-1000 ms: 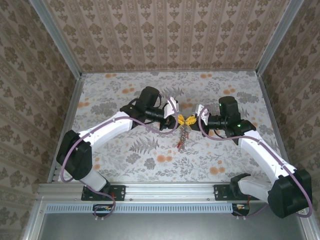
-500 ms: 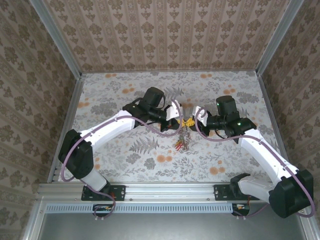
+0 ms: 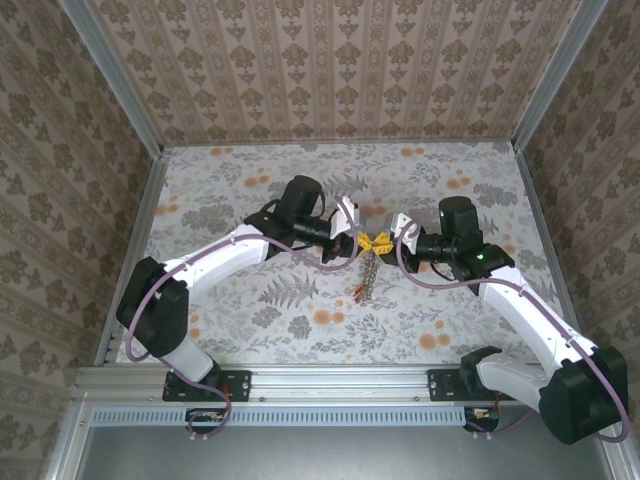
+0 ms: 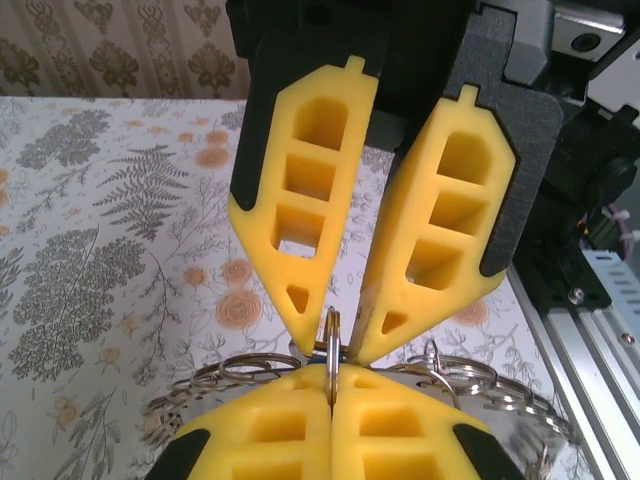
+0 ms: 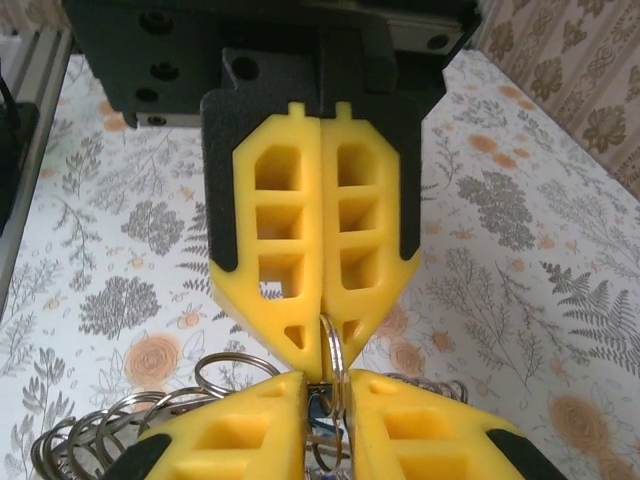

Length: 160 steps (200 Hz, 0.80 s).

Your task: Put the keys on the keyring

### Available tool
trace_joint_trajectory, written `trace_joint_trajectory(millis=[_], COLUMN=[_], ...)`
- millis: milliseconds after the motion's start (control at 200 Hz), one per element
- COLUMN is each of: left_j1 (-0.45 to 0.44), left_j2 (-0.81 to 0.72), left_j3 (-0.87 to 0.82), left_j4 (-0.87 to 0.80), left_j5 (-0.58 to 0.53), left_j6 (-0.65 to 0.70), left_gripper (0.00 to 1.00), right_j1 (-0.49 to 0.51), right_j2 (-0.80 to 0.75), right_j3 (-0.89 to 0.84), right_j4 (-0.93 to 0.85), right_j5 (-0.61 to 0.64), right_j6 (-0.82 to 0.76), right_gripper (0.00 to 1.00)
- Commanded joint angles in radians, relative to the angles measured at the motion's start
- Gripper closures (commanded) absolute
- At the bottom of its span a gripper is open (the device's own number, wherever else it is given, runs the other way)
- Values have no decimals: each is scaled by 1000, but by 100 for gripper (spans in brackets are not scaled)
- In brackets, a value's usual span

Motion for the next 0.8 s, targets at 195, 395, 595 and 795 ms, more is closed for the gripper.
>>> trace_joint_trajectory(millis=[195, 395, 595, 795], left_j1=[14, 11, -19, -49], left_j2=[-50, -51, -24, 20], left_j3=[-35, 0, 84, 149], left_j4=[207, 63, -178, -244], left_j5=[148, 48, -153, -213], left_j6=[-111, -35, 107, 145], left_gripper=[100, 85, 80, 75], right_j1=[-36, -34, 4, 27], right_j2=[11, 1, 9, 17], right_j3=[-42, 14, 95, 132], right_j4=[131, 23, -154, -189], right_j5=[-122, -74, 6, 33], right_j6=[84, 51, -66, -91], right_gripper=[92, 100, 100, 100])
